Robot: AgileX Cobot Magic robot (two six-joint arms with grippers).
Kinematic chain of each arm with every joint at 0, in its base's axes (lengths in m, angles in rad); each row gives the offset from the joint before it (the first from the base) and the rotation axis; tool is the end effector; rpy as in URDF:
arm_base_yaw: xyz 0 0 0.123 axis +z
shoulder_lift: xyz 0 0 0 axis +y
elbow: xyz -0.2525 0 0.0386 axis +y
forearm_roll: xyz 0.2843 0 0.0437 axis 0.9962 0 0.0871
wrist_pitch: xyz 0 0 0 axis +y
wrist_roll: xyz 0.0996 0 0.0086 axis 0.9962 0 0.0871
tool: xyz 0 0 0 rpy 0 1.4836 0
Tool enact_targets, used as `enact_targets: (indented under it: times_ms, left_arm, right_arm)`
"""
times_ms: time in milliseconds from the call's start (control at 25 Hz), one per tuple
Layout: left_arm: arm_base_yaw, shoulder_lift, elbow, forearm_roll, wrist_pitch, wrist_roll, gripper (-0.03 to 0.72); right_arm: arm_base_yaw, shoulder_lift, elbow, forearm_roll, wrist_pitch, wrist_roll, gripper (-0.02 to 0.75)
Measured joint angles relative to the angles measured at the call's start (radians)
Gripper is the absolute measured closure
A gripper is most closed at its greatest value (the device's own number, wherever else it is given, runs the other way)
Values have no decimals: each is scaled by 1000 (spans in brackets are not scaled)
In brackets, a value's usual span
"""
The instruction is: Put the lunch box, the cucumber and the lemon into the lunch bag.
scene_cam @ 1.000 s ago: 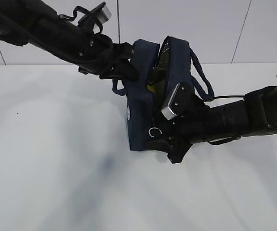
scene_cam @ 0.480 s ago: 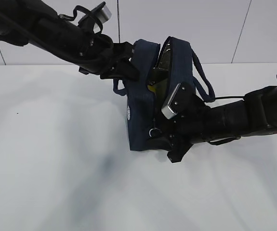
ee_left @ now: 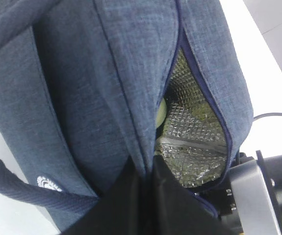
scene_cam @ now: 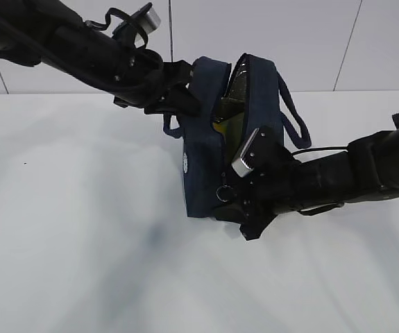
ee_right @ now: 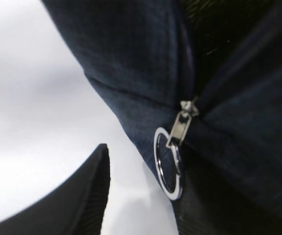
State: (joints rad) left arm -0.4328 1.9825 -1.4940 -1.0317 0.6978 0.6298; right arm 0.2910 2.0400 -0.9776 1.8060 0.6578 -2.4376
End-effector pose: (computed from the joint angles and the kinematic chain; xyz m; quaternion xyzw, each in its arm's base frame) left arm 0.3995 -0.2454 0.1838 0.1755 0.8779 -0.3746 0.2413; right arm 0.3482 0.1664 0.0463 -0.4754 0.7494 0.2367 0.3955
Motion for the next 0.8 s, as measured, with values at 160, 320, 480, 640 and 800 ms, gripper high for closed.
enact_targets:
  times_ms: [160,320,480,640,800]
  left_arm:
    - [0,0,0,0,0,0,686]
    - [0,0,0,-2,2,0,686]
    - [0,0,0,-2,2,0,686]
    - [0,0,0,-2,2,0,686]
    - [0,0,0,-2,2,0,686]
  right_arm:
    - [0,0,0,0,2,2,421]
    - [0,0,-9,0,4,2,421]
    - [0,4,-33,-4,4,9,421]
    - [0,8,-45,-6,4,13,422]
    - [0,10,-46,-6,-5,15,422]
